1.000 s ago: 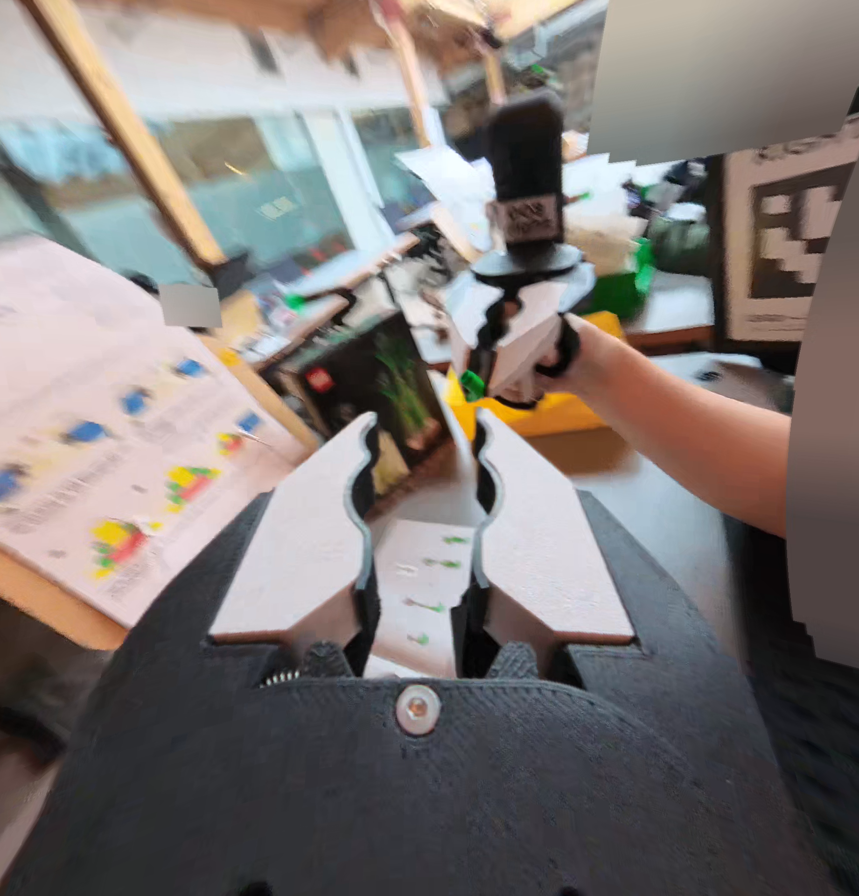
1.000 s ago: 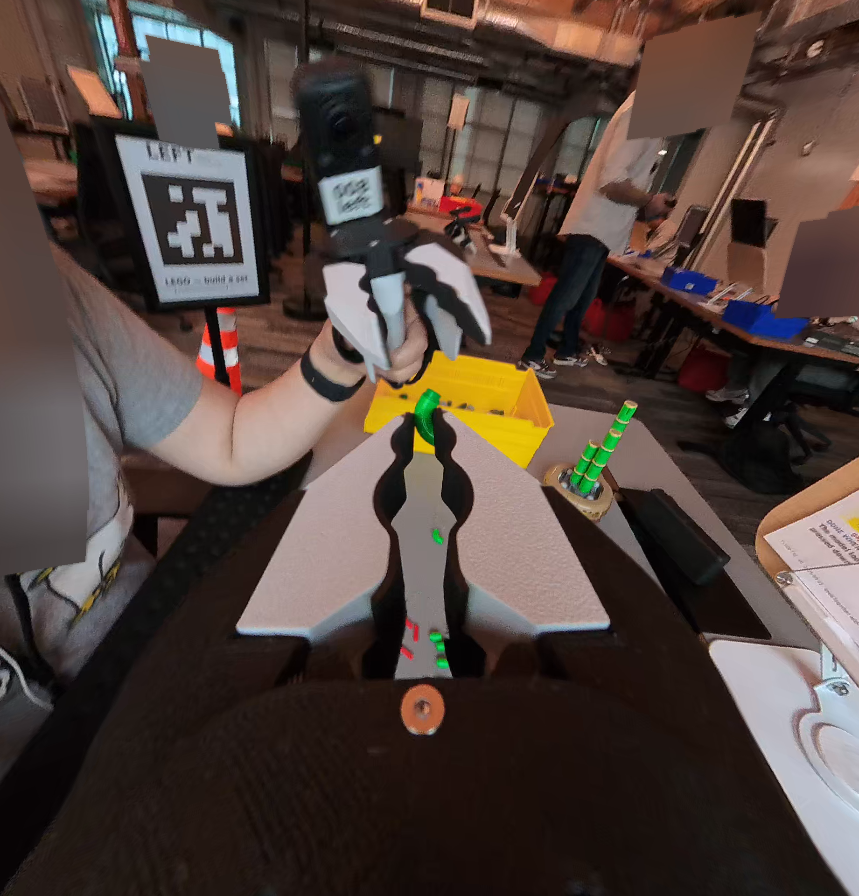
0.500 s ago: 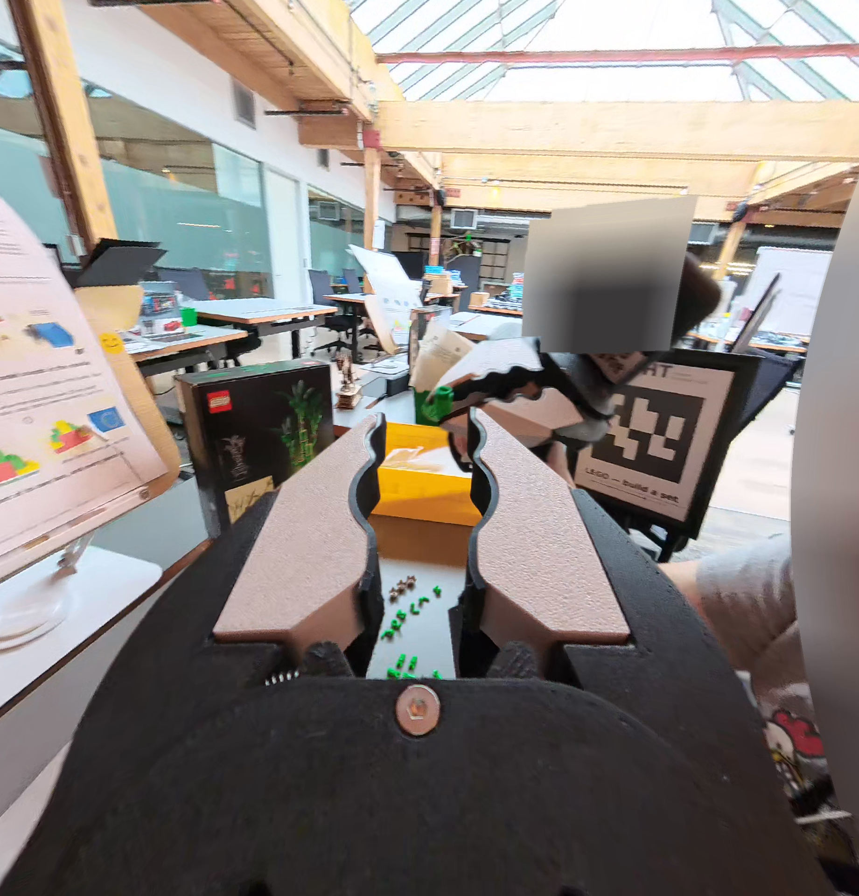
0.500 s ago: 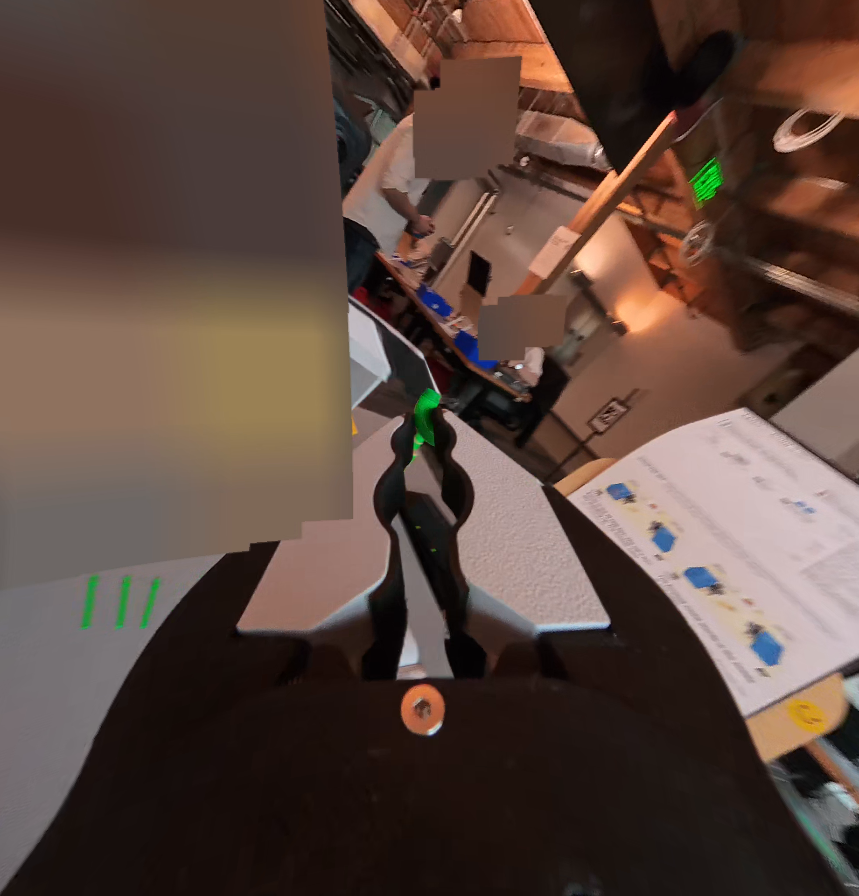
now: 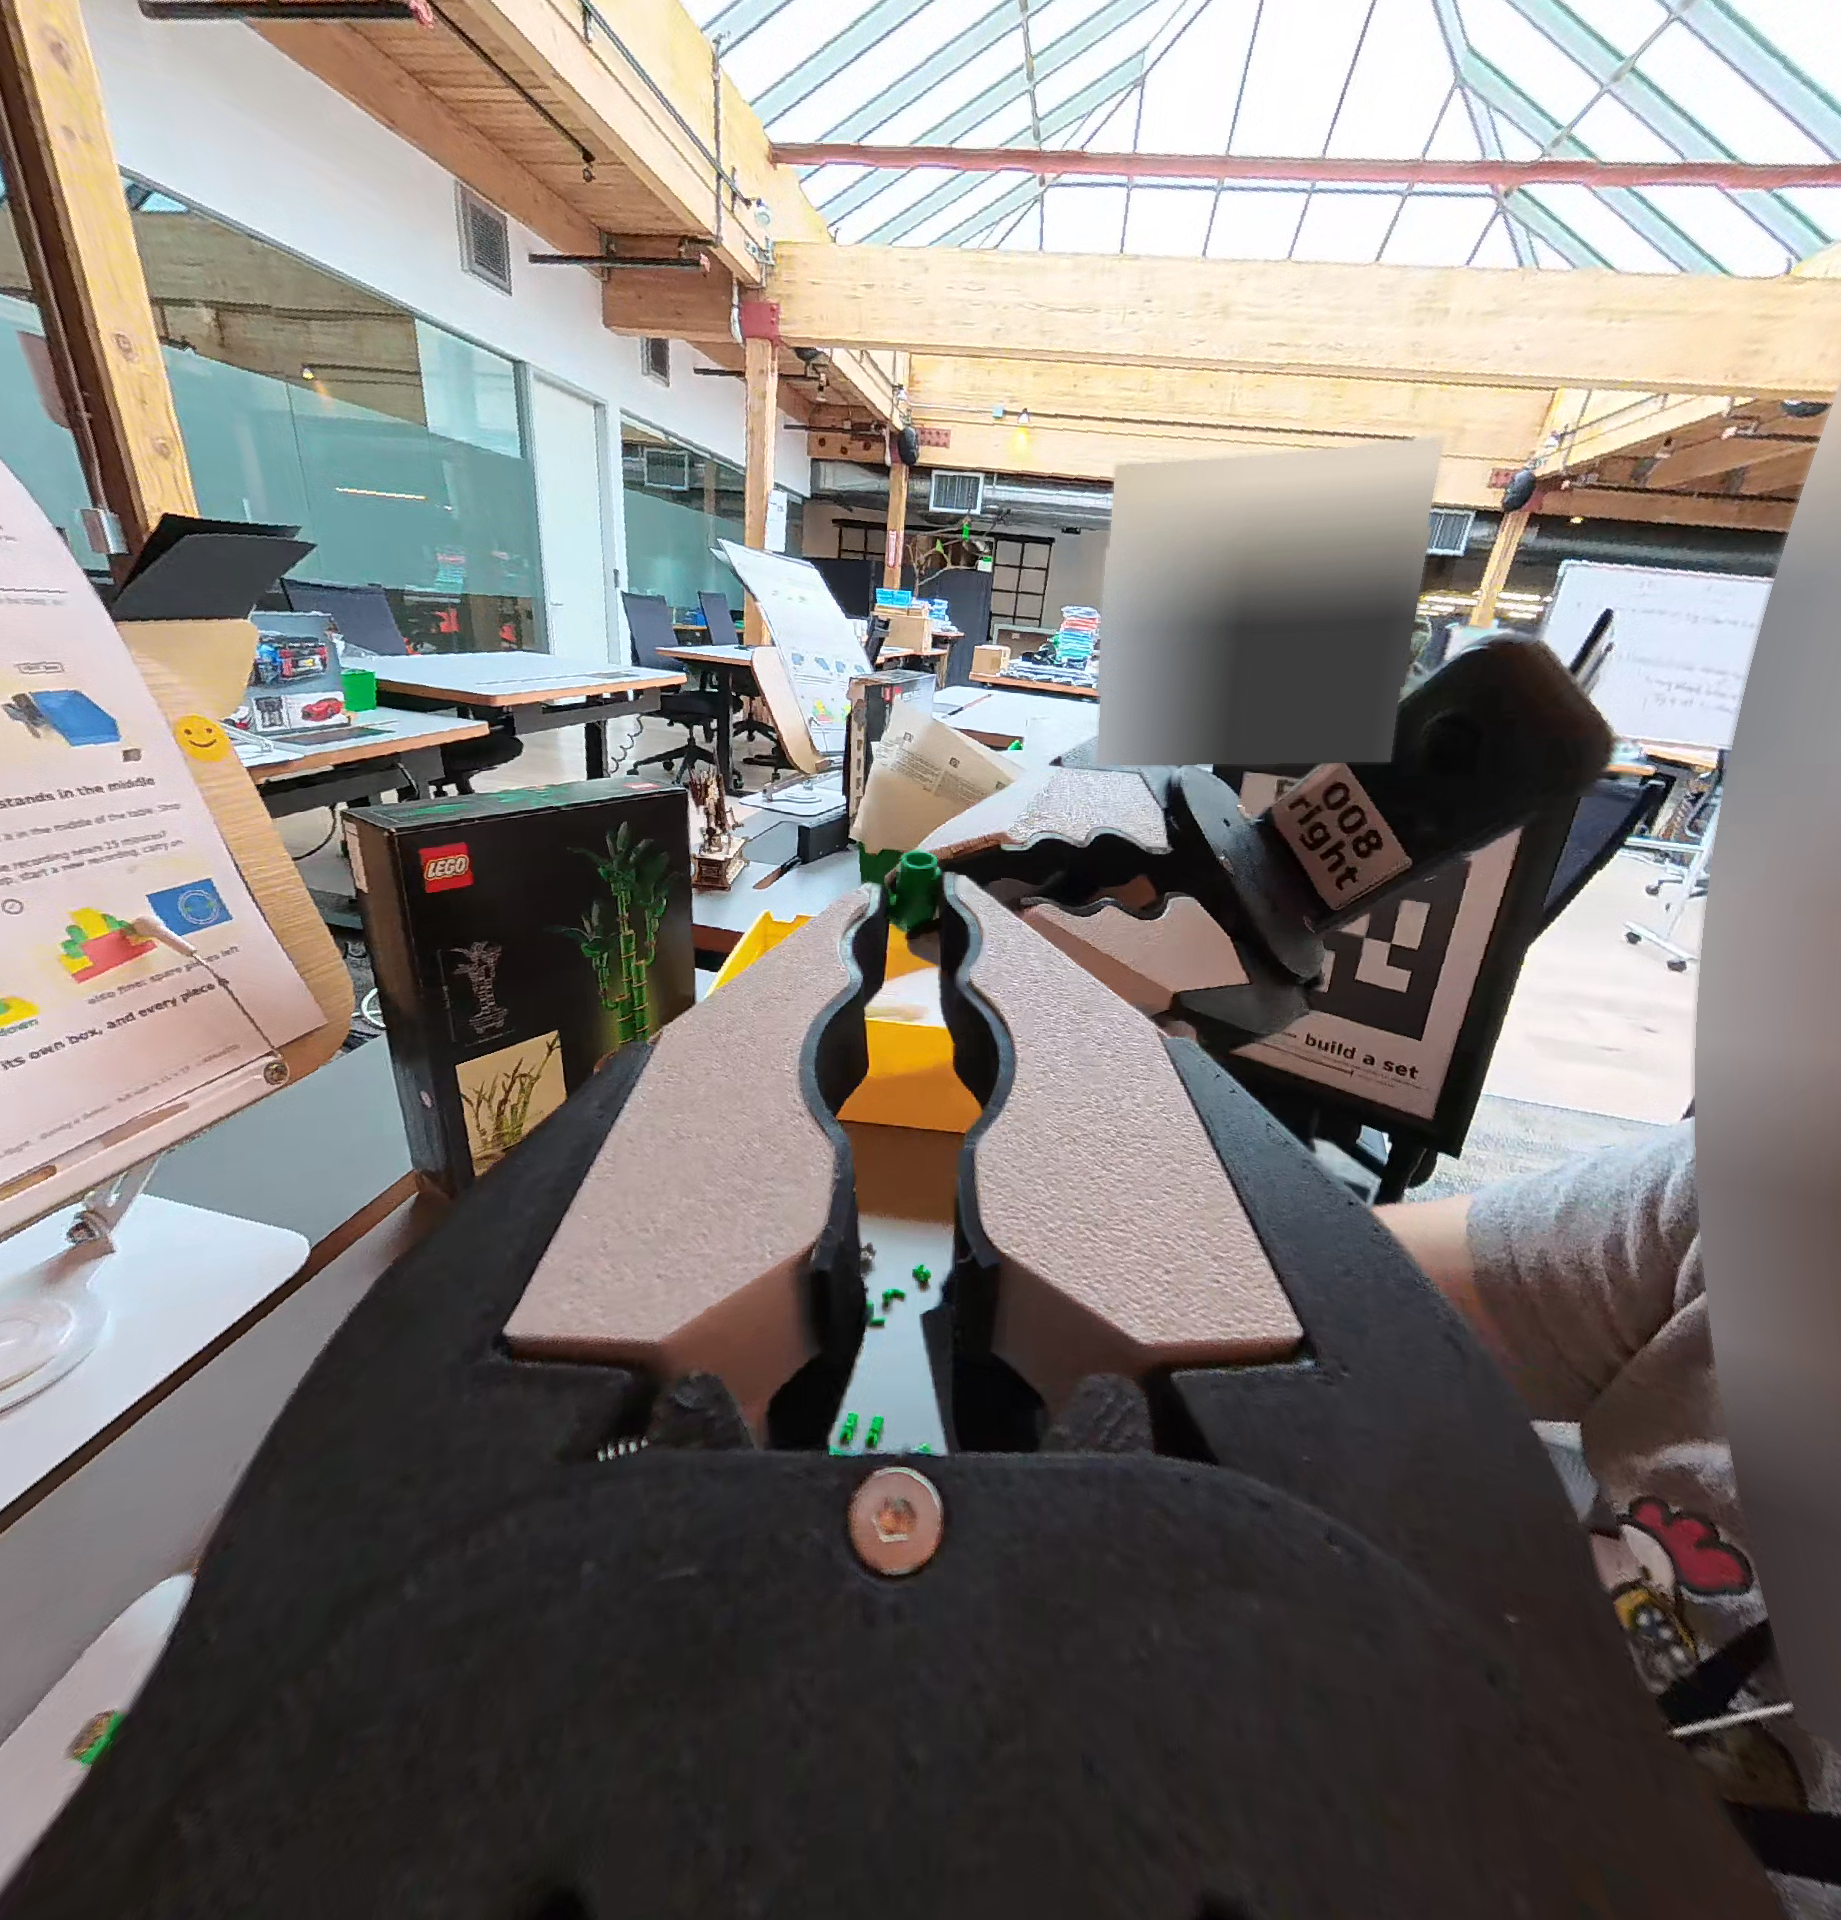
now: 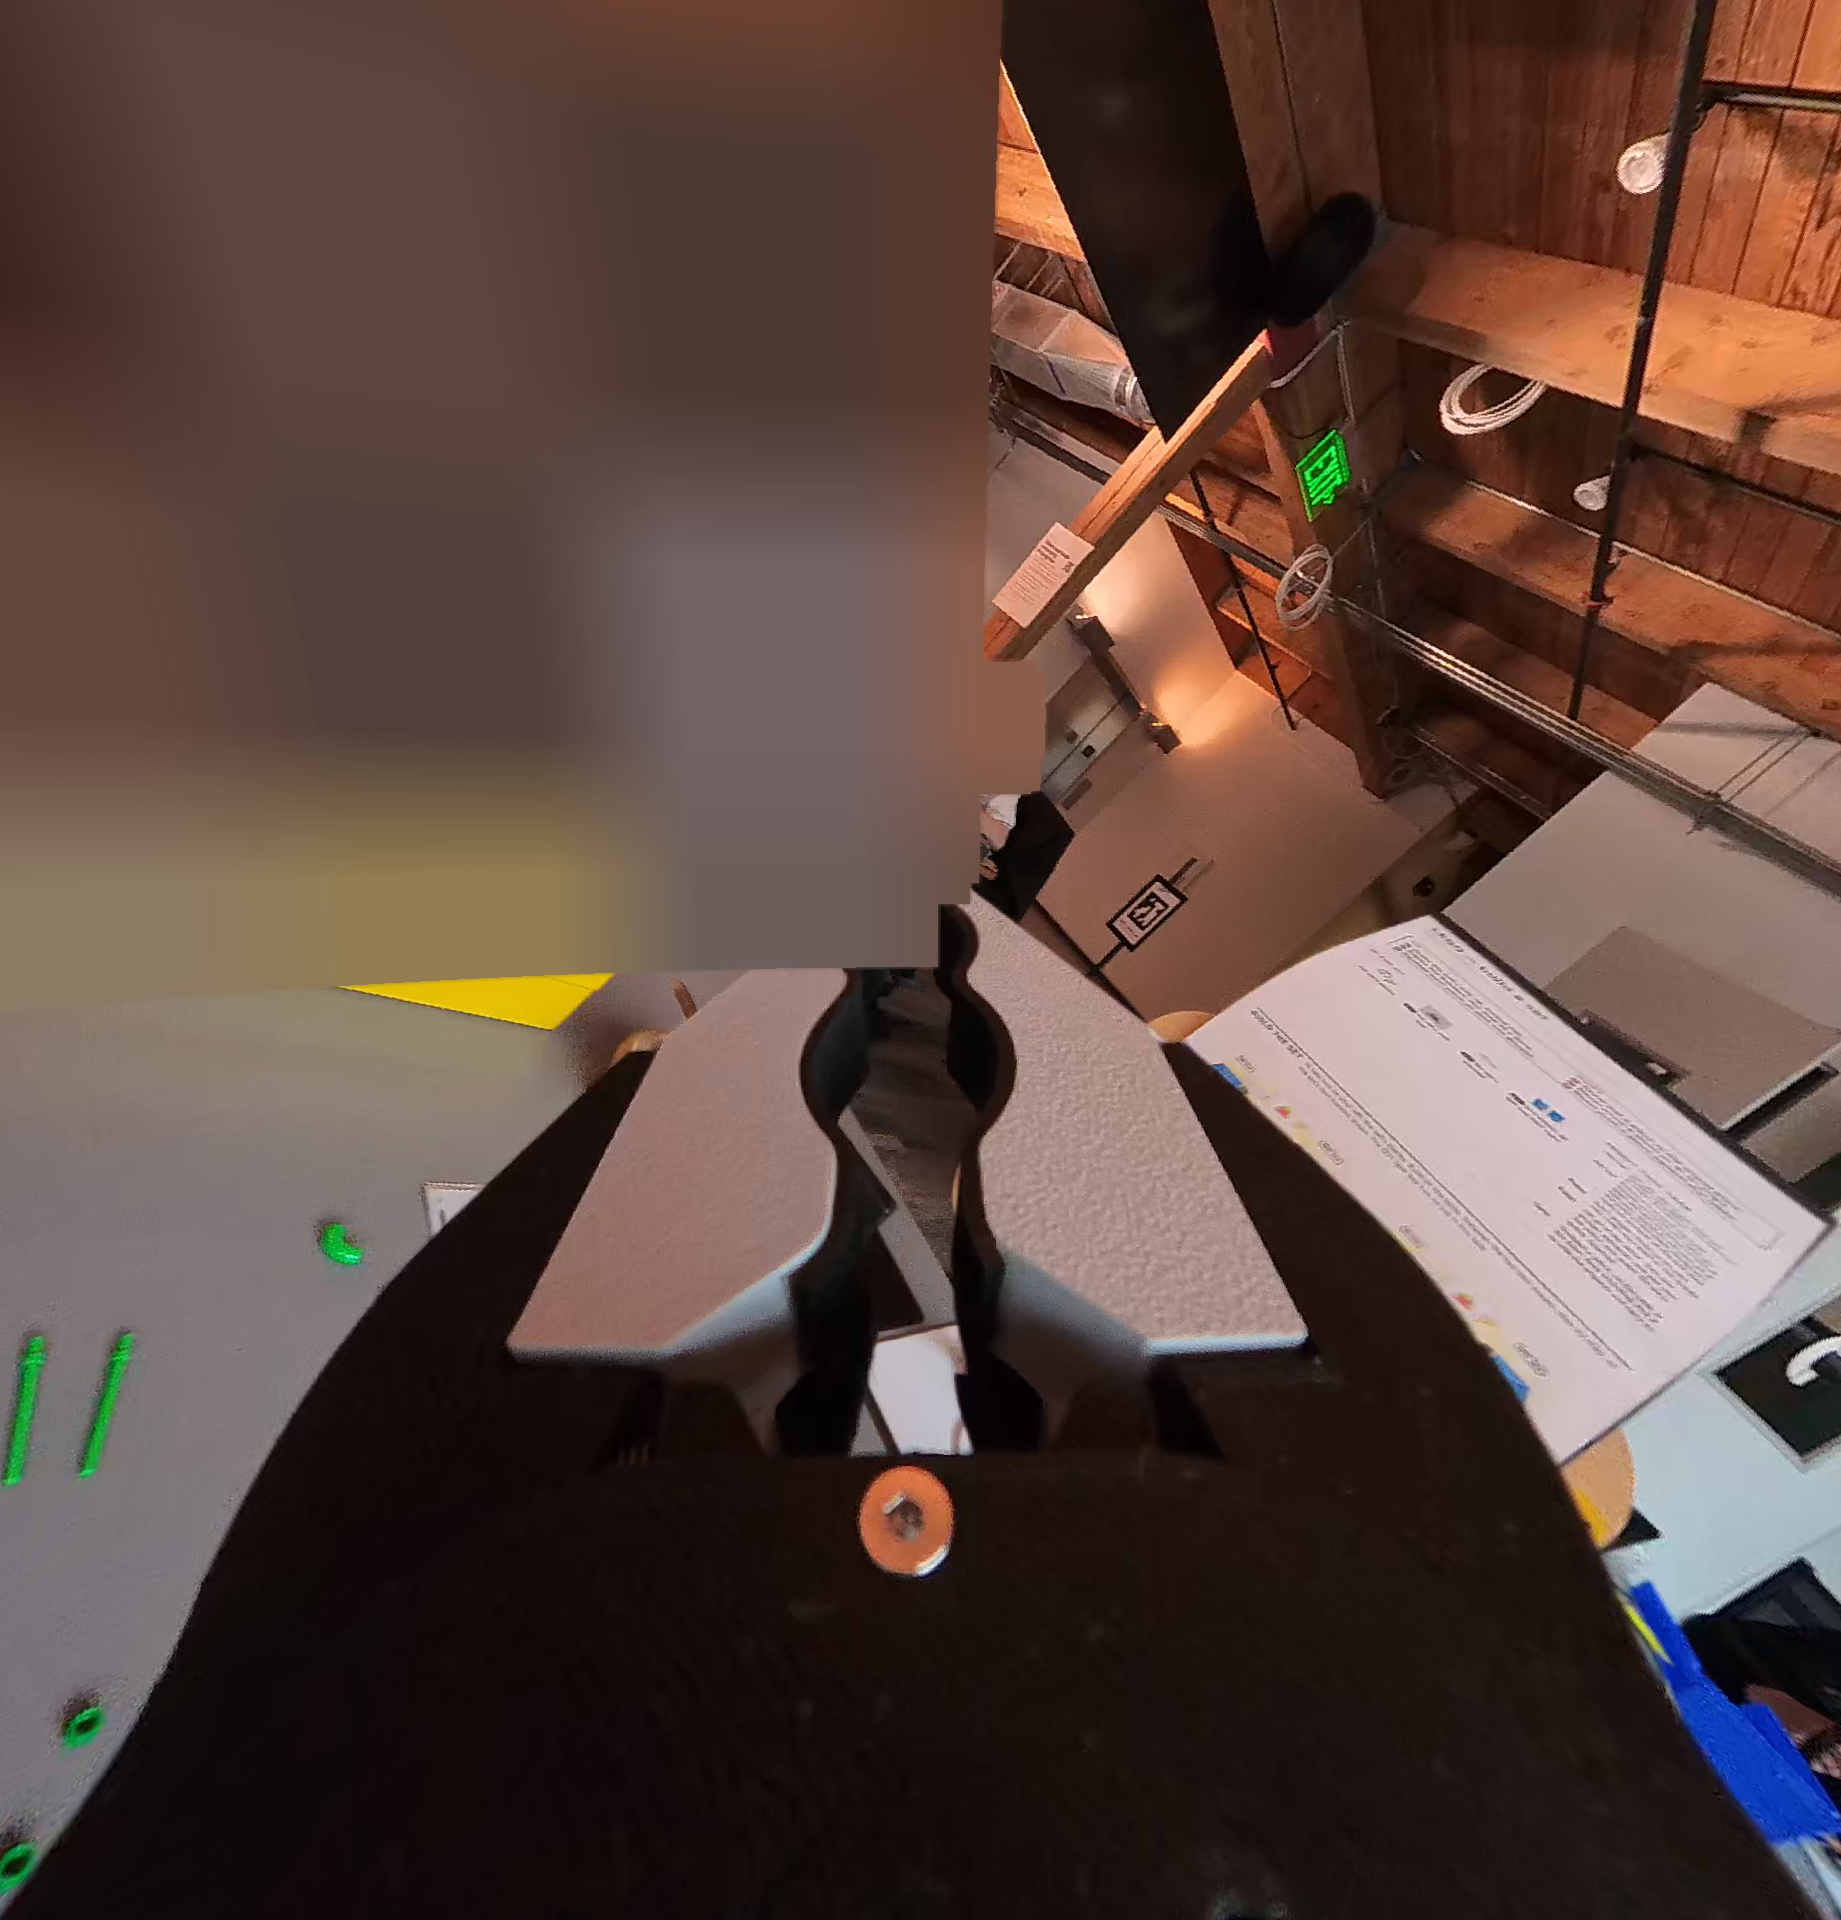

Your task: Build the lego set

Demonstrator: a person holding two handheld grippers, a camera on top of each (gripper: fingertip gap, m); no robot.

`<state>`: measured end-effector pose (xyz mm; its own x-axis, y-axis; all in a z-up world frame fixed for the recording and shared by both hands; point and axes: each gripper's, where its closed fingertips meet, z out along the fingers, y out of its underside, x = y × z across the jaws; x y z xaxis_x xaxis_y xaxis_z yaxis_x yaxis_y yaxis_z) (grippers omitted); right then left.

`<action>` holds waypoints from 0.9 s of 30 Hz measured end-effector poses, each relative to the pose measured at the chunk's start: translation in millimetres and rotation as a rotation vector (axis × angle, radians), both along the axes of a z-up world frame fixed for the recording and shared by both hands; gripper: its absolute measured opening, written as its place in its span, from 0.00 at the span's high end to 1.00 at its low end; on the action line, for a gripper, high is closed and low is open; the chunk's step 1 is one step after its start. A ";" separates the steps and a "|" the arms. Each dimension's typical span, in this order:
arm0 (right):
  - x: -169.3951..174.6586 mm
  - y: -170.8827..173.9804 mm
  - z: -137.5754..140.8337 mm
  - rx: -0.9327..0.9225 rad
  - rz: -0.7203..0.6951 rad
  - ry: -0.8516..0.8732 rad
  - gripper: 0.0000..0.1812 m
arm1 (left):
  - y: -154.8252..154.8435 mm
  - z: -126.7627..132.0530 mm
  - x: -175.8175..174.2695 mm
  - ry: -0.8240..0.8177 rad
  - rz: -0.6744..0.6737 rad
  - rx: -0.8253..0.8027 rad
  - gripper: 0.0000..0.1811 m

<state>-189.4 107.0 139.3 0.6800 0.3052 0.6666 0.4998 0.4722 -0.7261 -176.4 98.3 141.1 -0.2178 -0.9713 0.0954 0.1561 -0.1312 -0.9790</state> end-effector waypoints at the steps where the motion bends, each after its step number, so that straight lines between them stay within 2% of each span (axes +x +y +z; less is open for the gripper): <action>1: -0.6 0.6 0.1 0.012 -0.010 -0.005 0.97 | 0.7 -0.1 -0.6 -0.001 0.005 0.014 0.97; 5: -6.7 -2.7 2.9 0.047 0.019 0.005 0.95 | 0.0 3.9 -7.3 -0.005 -0.019 0.008 0.97; 8: -7.1 -6.0 -0.1 0.064 0.031 -0.057 0.92 | 3.6 4.5 -12.6 0.012 -0.043 -0.037 0.97; 14: -8.6 -4.4 -9.7 0.080 0.011 -0.162 0.93 | -2.2 -4.5 -12.3 0.088 -0.109 -0.076 0.98; 15: -6.2 -3.1 -10.0 0.090 -0.013 -0.174 0.97 | -2.6 -6.5 -11.7 0.100 -0.116 -0.079 0.98; 17: -6.7 -6.3 -9.2 0.117 -0.007 -0.190 0.97 | -5.1 -5.2 -12.1 0.089 -0.146 -0.094 0.98; 24: -3.3 3.1 -10.0 0.109 -0.071 -0.174 0.97 | 3.5 -6.4 -7.0 0.072 -0.073 -0.066 0.97; 27: -5.3 1.7 -8.9 0.127 -0.063 -0.175 0.97 | 2.0 -5.6 -9.1 0.079 -0.093 -0.081 0.97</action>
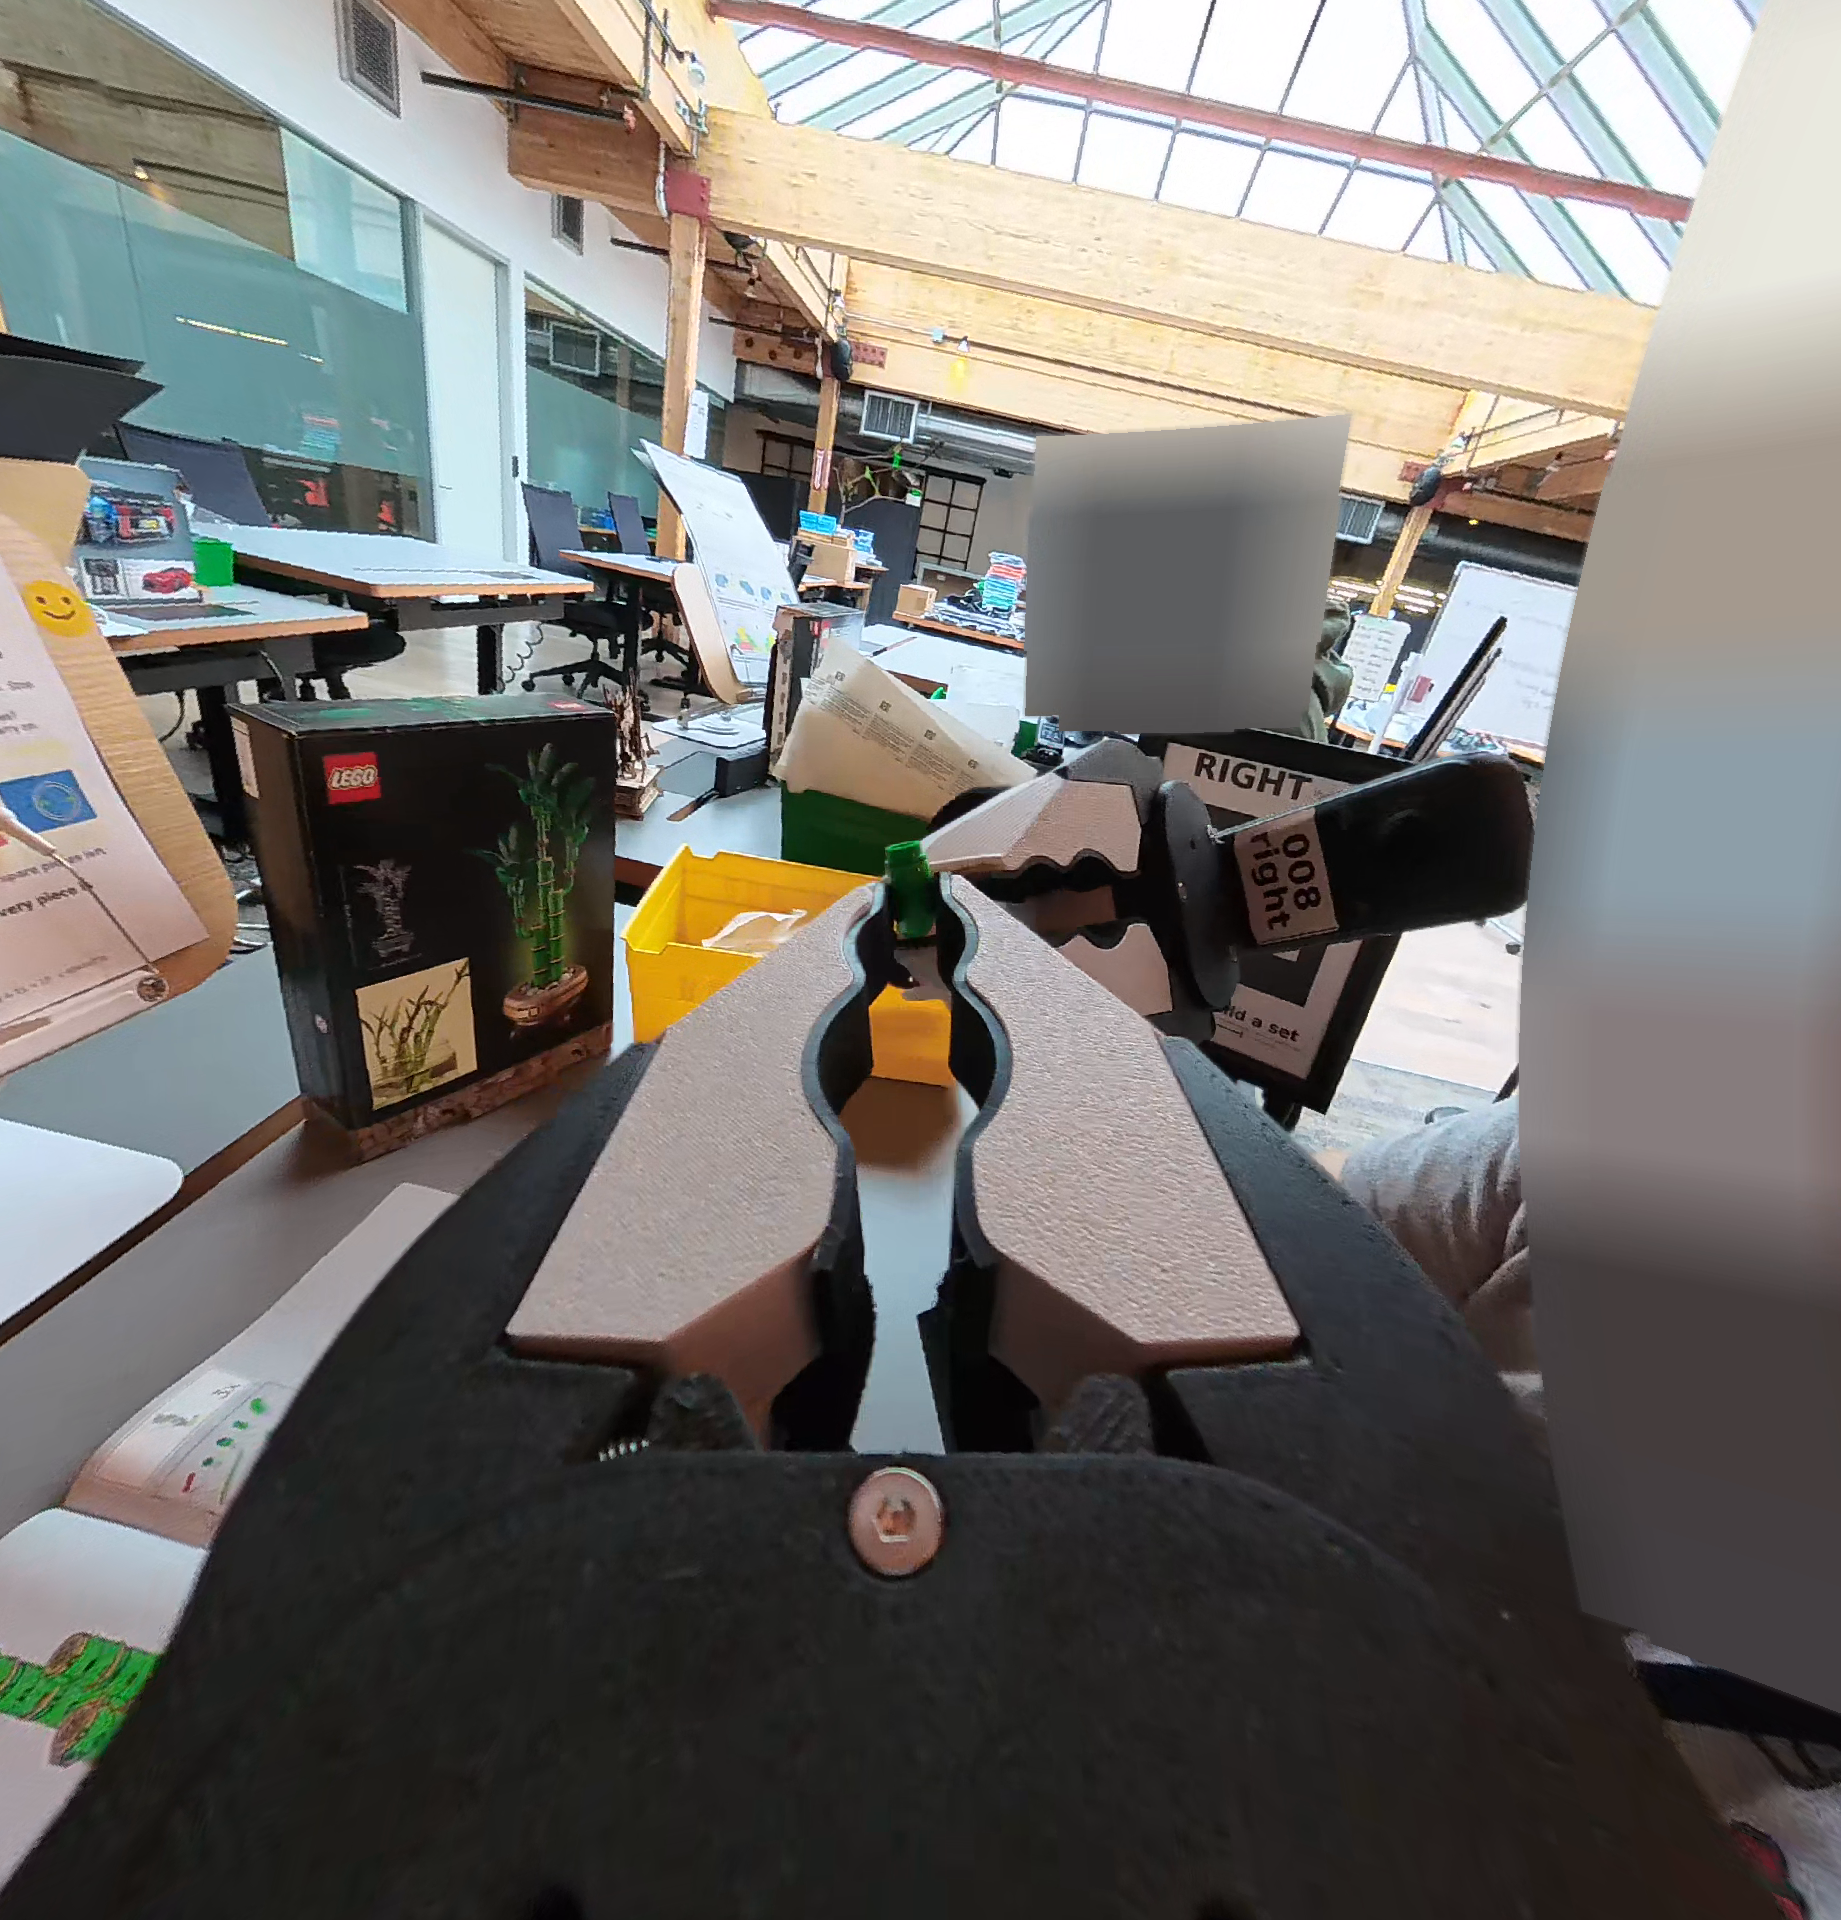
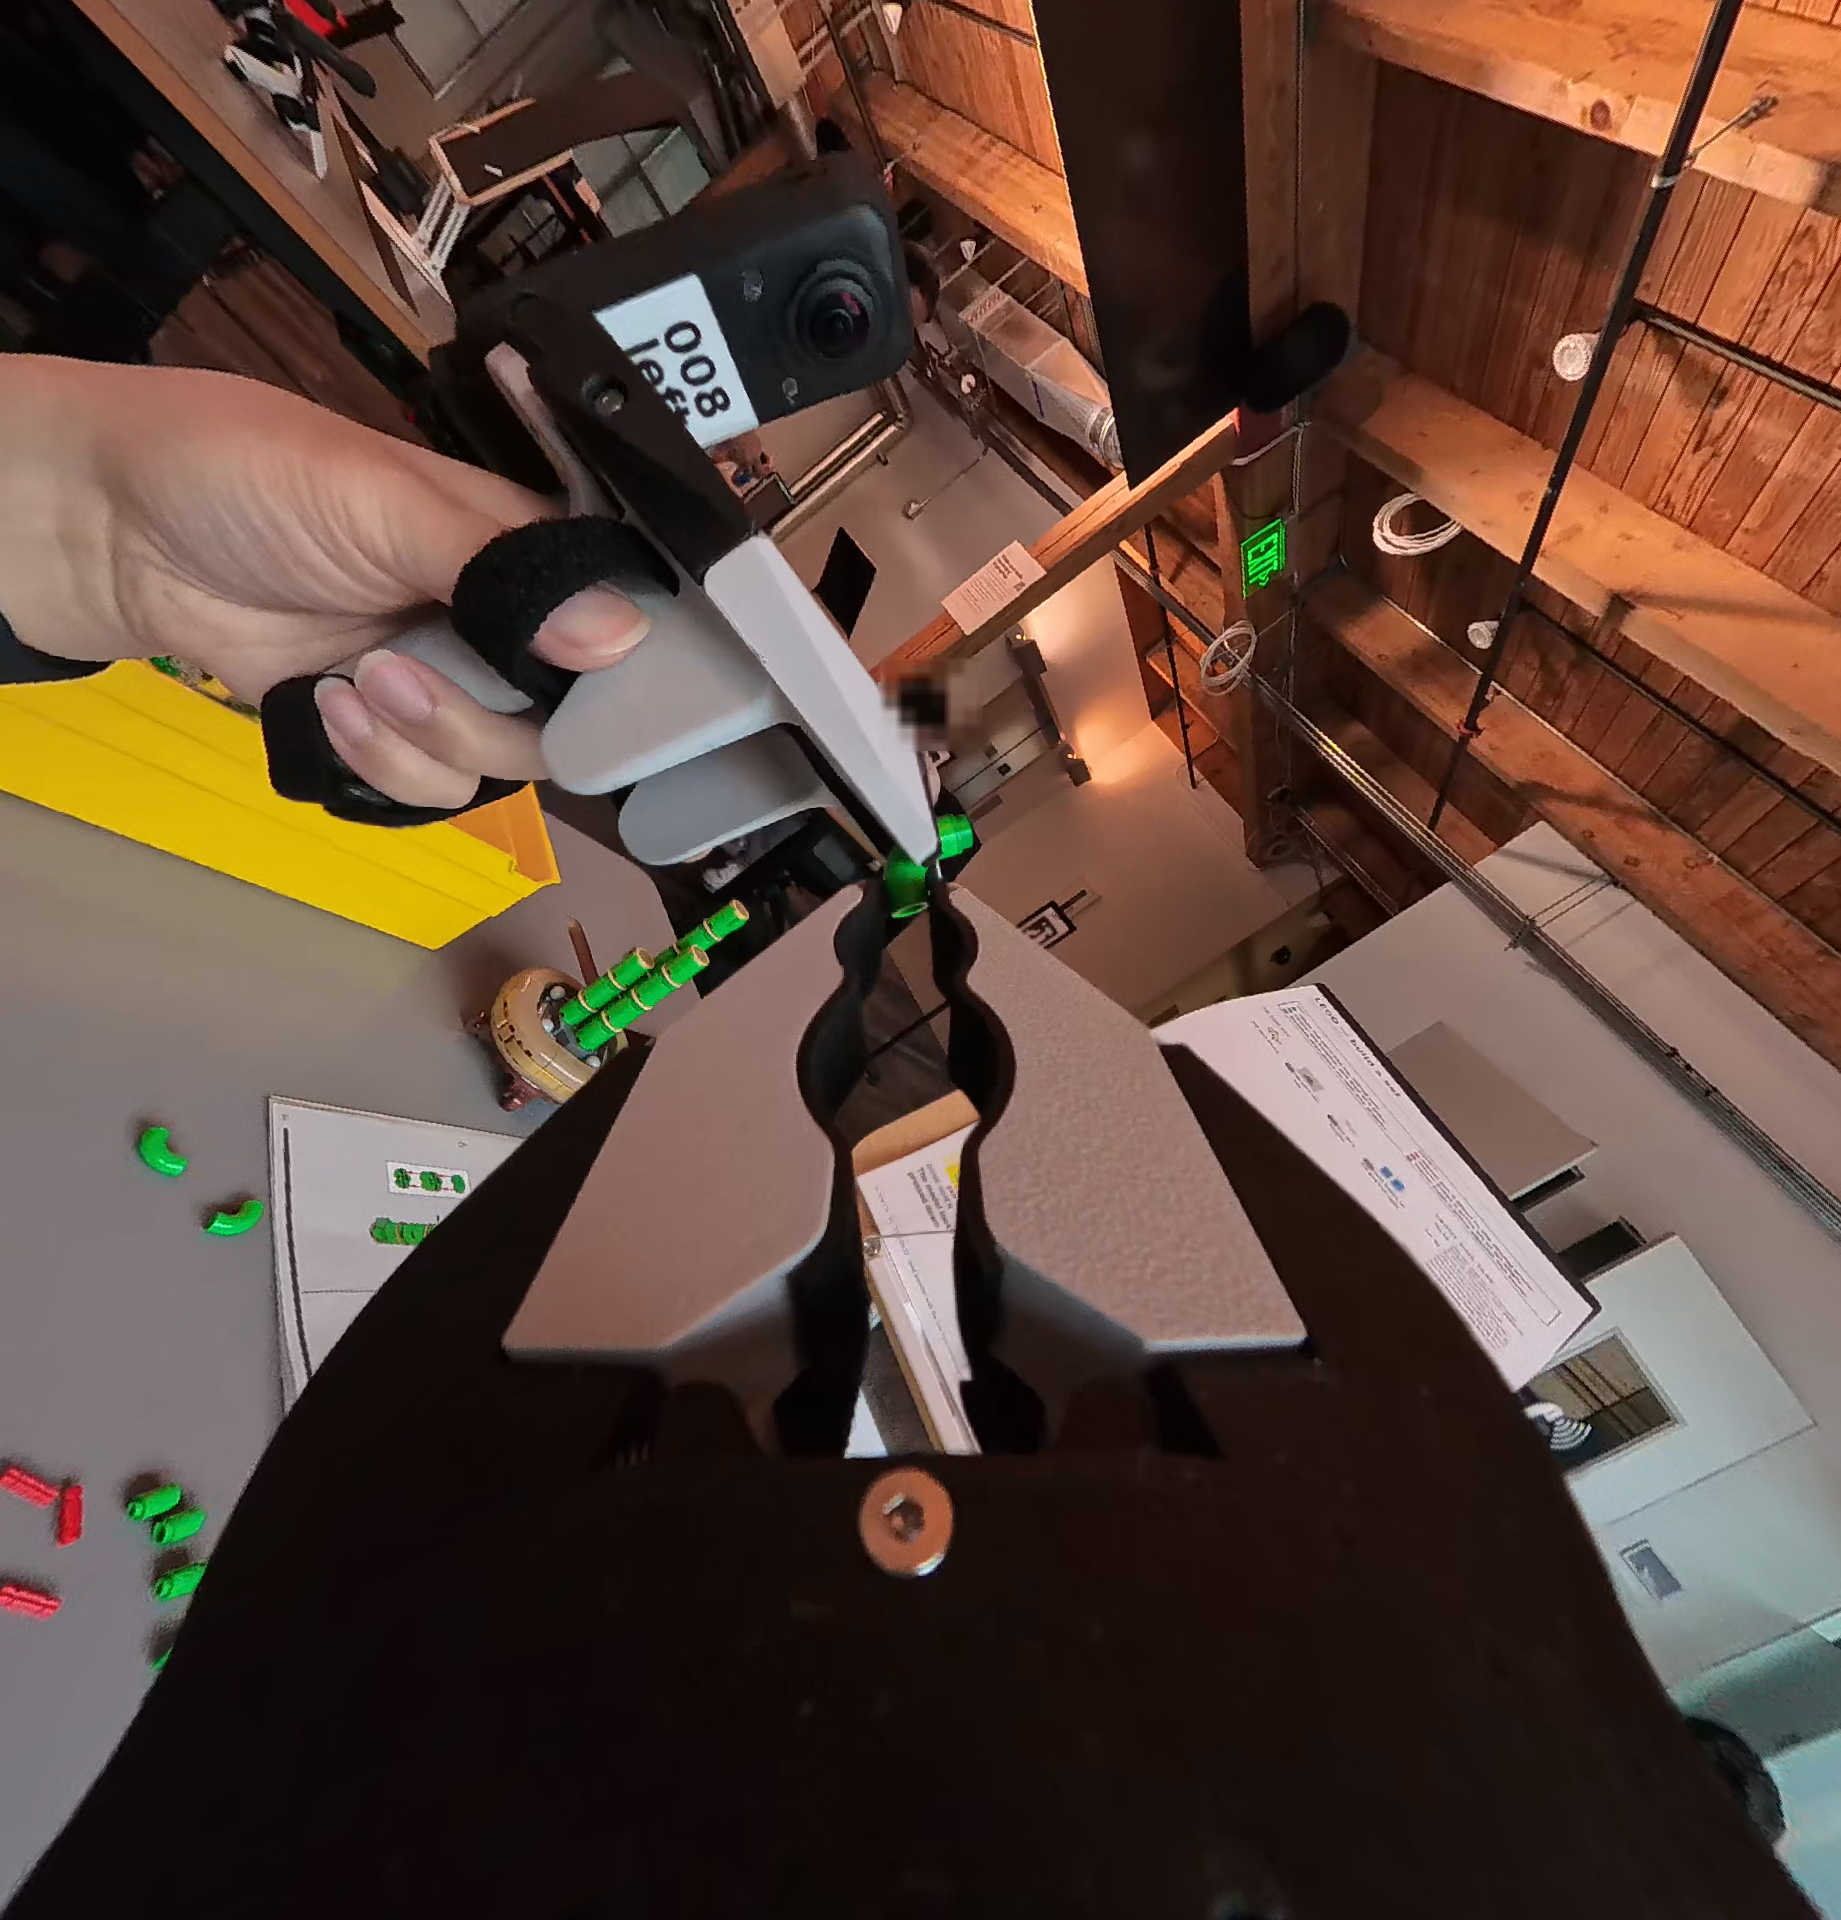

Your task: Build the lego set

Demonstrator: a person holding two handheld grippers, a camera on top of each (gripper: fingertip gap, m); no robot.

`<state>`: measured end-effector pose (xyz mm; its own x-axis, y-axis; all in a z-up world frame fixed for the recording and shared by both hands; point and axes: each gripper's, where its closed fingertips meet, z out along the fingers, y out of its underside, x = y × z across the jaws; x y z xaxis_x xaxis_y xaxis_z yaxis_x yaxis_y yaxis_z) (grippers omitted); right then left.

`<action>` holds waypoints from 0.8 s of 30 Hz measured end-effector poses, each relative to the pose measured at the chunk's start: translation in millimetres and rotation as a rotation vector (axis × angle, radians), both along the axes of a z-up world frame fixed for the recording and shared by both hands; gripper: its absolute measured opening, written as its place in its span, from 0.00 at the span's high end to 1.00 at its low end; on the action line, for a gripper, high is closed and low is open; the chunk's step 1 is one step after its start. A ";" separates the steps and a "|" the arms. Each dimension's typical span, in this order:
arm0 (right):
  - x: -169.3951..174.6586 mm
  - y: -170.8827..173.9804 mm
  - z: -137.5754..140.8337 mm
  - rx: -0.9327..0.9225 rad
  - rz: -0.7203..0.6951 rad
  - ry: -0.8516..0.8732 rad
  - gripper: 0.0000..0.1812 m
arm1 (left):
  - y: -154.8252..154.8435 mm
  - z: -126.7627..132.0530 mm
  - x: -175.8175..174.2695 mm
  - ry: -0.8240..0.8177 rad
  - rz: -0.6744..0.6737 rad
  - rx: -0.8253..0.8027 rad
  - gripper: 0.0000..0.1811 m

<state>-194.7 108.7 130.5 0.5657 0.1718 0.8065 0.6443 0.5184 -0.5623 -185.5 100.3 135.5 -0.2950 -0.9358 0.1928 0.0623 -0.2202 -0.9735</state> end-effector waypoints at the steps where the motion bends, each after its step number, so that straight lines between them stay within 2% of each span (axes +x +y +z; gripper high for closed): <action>1: -1.2 -1.5 0.0 0.003 0.012 -0.009 0.96 | -0.9 -1.3 -0.1 0.011 -0.008 -0.002 0.98; 4: -2.3 -3.7 -1.4 0.019 0.017 -0.061 0.82 | -6.5 -7.9 2.2 0.053 -0.043 0.007 0.97; 9: -4.4 -9.6 -4.3 0.052 0.038 -0.113 0.90 | -16.4 -15.3 8.6 0.087 -0.087 0.018 0.97; 24: -1.3 -10.3 -8.1 0.006 0.045 -0.126 0.92 | -18.9 -18.8 10.8 0.101 -0.104 0.020 0.97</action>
